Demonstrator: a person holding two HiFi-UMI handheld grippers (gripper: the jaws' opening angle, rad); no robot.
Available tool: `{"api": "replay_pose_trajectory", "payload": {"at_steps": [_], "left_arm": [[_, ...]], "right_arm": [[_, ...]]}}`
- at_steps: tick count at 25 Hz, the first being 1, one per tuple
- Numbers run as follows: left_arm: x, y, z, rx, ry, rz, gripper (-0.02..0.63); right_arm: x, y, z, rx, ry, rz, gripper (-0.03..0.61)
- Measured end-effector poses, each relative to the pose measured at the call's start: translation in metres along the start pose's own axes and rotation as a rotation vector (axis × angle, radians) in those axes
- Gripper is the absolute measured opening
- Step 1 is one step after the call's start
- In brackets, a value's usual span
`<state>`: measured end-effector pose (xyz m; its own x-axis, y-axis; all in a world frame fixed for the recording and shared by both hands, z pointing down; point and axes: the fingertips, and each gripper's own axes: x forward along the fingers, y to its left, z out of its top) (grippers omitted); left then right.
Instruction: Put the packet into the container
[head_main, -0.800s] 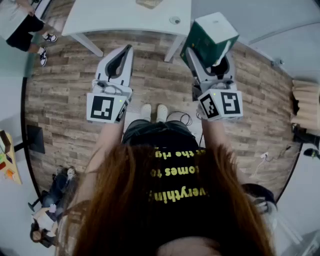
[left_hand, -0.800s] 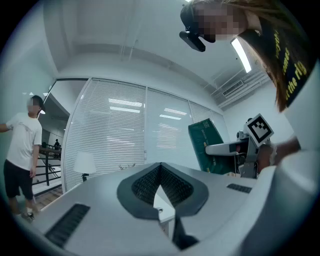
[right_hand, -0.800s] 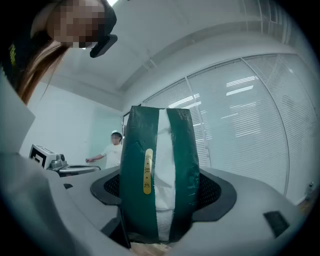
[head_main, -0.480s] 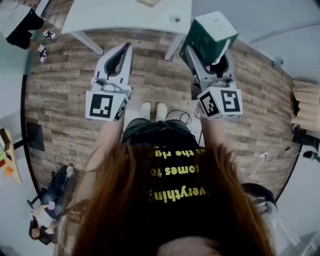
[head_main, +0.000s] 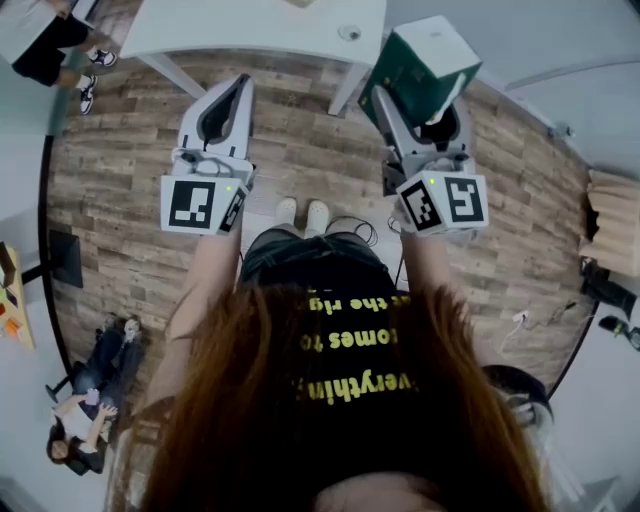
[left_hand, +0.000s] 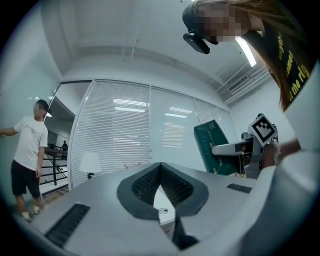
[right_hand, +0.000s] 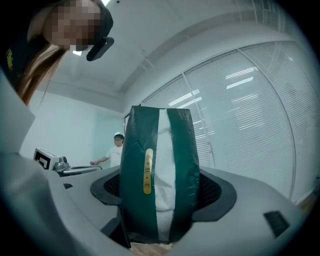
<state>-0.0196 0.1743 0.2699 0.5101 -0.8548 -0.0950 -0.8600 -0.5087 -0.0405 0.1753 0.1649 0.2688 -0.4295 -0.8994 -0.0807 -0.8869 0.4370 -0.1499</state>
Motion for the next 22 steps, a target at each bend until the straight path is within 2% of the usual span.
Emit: {"api": "replay_pose_trajectory", "payload": {"at_steps": [11,22], "left_arm": [[0.012,0.009,-0.009,0.001,0.014,0.076,0.002],[0.064,0.072,-0.028,-0.024,0.006,0.068,0.002]], "right_arm": [[0.022,-0.022,-0.002,0.014,0.013,0.061,0.379],[0.1,-0.036,-0.008,0.009,0.016,0.042,0.379]]}}
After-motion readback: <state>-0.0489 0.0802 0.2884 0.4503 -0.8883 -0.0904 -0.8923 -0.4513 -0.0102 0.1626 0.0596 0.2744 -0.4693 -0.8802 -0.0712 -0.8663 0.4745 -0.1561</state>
